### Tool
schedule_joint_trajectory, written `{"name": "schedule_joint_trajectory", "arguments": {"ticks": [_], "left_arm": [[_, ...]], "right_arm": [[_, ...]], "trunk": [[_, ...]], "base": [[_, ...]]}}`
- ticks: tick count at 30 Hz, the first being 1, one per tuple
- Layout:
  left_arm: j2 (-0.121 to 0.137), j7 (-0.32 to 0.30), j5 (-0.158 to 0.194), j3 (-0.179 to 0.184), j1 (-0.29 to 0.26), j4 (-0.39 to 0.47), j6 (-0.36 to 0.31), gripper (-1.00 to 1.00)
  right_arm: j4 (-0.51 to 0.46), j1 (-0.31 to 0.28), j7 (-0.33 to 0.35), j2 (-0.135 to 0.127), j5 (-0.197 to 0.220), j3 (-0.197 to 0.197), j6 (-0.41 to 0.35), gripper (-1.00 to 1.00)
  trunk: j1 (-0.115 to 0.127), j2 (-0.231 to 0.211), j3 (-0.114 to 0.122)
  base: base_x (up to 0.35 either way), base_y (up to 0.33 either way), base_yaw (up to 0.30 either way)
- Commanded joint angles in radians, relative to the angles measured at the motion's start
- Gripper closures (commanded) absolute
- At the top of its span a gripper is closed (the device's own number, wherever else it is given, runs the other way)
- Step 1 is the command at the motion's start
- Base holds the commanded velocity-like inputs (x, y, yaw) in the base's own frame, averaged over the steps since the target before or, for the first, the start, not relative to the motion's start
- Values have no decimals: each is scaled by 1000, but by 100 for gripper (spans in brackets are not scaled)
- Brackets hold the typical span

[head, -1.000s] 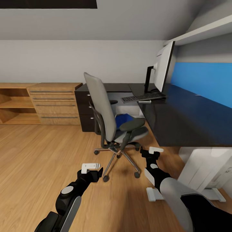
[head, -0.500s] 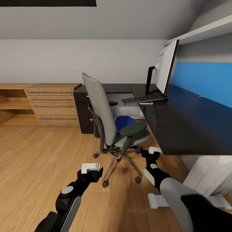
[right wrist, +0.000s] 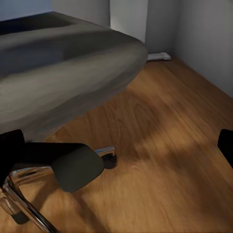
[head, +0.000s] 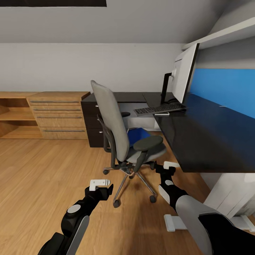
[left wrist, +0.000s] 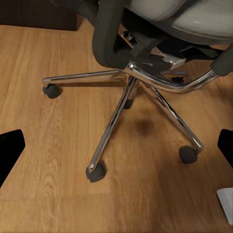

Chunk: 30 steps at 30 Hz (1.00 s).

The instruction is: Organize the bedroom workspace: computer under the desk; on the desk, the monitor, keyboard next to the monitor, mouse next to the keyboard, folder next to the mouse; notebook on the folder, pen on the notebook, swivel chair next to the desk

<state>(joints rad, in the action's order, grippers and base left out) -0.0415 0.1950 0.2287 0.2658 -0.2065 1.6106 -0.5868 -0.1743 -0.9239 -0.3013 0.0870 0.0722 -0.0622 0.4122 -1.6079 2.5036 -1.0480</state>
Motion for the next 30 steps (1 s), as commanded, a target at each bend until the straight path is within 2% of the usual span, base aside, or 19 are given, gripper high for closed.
{"name": "schedule_joint_trajectory", "arguments": {"ticks": [1,14,20,30], "left_arm": [[0,9,11,1,-1,1,-4,-100],[0,9,11,1,-1,1,-4,-100],[0,9,11,1,-1,1,-3,-100],[0,9,11,1,-1,0,-4,-100]], "right_arm": [[1,-1,-4,3,8,-7,3,-100],[1,-1,-4,5,6,-7,5,-100],[1,-1,-4,5,6,-7,5,-100],[1,0,-4,6,6,-7,5,-100]], "trunk": [[0,0,-1],[0,0,5],[0,0,9],[0,0,16]], "base": [[1,0,85],[0,0,153],[-147,130,183],[-15,13,190]]}}
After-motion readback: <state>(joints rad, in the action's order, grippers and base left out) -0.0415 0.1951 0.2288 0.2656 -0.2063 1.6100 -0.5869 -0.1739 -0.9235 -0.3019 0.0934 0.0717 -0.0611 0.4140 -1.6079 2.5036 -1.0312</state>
